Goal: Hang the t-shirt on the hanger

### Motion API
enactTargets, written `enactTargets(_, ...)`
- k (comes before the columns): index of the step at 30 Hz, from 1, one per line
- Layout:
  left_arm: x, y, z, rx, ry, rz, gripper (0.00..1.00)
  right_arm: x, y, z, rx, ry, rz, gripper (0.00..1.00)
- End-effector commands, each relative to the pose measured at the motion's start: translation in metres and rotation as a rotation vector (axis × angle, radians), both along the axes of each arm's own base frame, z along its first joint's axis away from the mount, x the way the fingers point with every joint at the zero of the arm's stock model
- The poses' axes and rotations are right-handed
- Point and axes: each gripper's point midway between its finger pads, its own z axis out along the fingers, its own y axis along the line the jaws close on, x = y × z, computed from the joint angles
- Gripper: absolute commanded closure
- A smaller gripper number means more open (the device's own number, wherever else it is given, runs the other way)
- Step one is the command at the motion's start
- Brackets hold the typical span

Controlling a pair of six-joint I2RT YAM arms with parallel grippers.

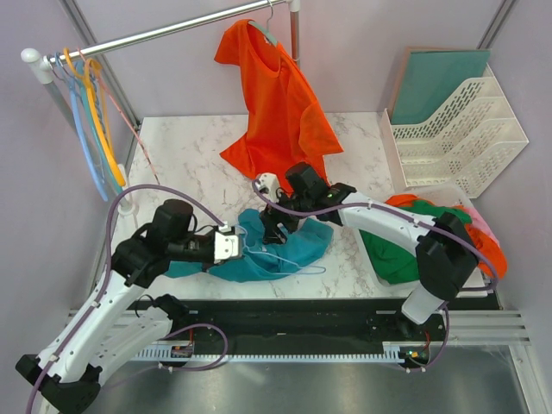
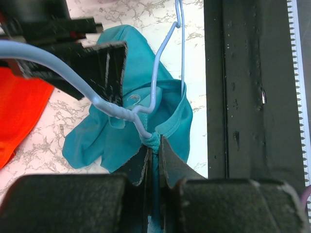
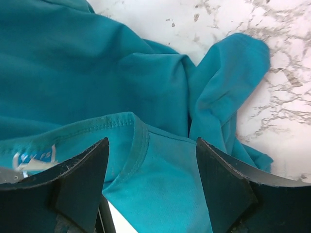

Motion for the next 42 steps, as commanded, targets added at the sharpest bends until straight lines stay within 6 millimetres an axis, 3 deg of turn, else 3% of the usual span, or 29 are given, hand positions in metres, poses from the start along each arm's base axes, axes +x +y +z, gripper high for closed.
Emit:
enactTargets(1, -0.001, 0.0, 0.008, -0.012, -0.055, -0.026, 0.98, 0.001, 0.012, -0.009, -0.06, -0.033, -0.012, 0.22)
enactTargets(4, -0.001, 0.001, 0.007, -0.011, -0.055, -0.019, 0.98, 0.004, 0.011, -0.023, -0.112, -0.051, -0.032, 0.23)
enactTargets(7, -0.001, 0.002, 0.005, -0.008, -0.046, -0.007, 0.98, 0.013, 0.002, -0.036, -0.181, -0.081, -0.069, 0.35)
enactTargets(9, 0.001, 0.003, 0.004, -0.002, -0.028, 0.022, 0.98, 0.02, -0.008, -0.041, -0.214, -0.091, -0.096, 0.54)
enactTargets(13, 0.004, 0.009, 0.006, -0.009, -0.019, 0.096, 0.98, 0.032, -0.033, -0.024, -0.2, -0.105, -0.169, 0.84)
enactTargets(14, 0.006, 0.011, 0.006, -0.011, -0.015, 0.124, 0.98, 0.035, -0.039, -0.021, -0.198, -0.106, -0.185, 0.97)
enactTargets(15, 0.012, 0.013, 0.009, -0.021, -0.007, 0.181, 0.98, 0.041, -0.049, -0.018, -0.2, -0.104, -0.214, 1.0)
enactTargets(19, 0.03, 0.023, 0.027, -0.092, -0.022, 0.369, 0.98, 0.046, -0.08, -0.002, -0.177, -0.109, -0.282, 1.0)
enactTargets(22, 0.038, 0.028, 0.043, -0.159, -0.017, 0.465, 0.98, 0.039, -0.1, -0.003, -0.182, -0.088, -0.309, 1.0)
enactTargets(28, 0.059, 0.037, 0.067, -0.241, -0.006, 0.615, 0.98, 0.026, -0.113, -0.003, -0.164, -0.06, -0.327, 1.0)
enactTargets(36, 0.065, 0.055, 0.033, -0.053, -0.105, 0.598, 0.98, 0.031, -0.138, 0.027, -0.151, -0.082, -0.37, 1.0)
enactTargets(42, 0.064, 0.053, 0.023, 0.037, -0.158, 0.493, 0.98, 0.032, -0.137, 0.06, -0.121, -0.138, -0.35, 1.0)
